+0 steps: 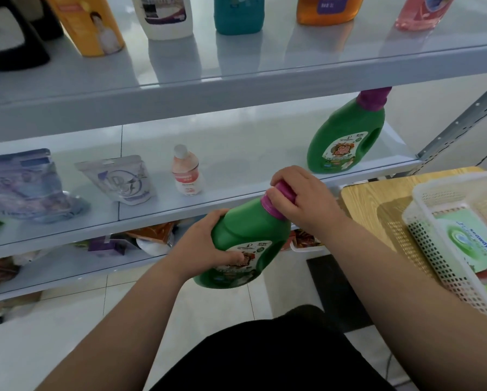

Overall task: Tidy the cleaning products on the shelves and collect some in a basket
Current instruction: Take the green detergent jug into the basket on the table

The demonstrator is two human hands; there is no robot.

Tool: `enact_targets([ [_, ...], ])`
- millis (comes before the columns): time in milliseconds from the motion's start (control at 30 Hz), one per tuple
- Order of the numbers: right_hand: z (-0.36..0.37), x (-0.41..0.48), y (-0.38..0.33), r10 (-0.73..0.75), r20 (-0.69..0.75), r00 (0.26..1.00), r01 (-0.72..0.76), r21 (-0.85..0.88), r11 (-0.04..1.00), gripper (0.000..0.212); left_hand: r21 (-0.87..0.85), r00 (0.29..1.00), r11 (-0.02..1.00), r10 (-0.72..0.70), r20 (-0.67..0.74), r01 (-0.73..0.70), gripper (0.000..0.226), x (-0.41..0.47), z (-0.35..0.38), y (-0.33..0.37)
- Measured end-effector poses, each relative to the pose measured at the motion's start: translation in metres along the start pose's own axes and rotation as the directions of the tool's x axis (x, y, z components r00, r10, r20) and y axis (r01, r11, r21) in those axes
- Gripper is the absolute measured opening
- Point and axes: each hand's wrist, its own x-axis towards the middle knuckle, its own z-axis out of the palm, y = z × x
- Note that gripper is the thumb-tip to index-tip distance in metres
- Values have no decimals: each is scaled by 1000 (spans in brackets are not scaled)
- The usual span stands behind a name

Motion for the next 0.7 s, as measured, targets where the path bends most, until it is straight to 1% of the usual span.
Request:
enact_targets([
  [67, 10, -2, 0, 157, 62, 986, -166, 173, 971, 54, -49, 999, 998, -30, -25, 29, 79, 2, -4, -7],
  [133, 19, -9, 3, 255, 184, 949, -307, 374, 875, 62, -102, 998, 994, -55, -44, 50, 79, 5, -6, -10],
  [167, 23, -13, 7, 274, 243, 931, -357, 434, 827, 62, -123, 997, 991, -53, -50, 47, 79, 7, -7, -10],
  [233, 27, -17, 18, 280, 348, 895, -421, 451, 787, 61, -161, 997, 986, -42, -59, 32, 77, 15, -8, -7],
  [300, 26, -14, 28, 275, 400, 875, -446, 438, 781, 72, -208, 997, 978, -39, -65, 24, 78, 28, -7, -2],
  [367, 22, -4, 40, 280, 396, 875, -448, 440, 778, 85, -229, 997, 973, -18, -70, 2, 78, 44, -4, 6],
  [400, 18, 3, 46, 280, 383, 880, -442, 447, 778, 88, -227, 997, 974, -3, -77, -14, 78, 52, -1, 10],
  [500, 7, 25, 66, 279, 332, 901, -419, 502, 756, 82, -231, 995, 972, 17, -103, -41, 81, 79, 9, 22],
  [533, 2, 33, 73, 272, 320, 908, -405, 500, 765, 80, -230, 993, 972, 14, -115, -40, 82, 88, 12, 24],
  [633, -9, 58, 89, 236, 297, 925, -349, 423, 836, 80, -224, 990, 974, -9, -142, -23, 88, 113, 19, 26],
  [700, -10, 73, 103, 215, 308, 927, -328, 385, 863, 82, -191, 988, 981, -15, -154, -15, 90, 128, 23, 25],
])
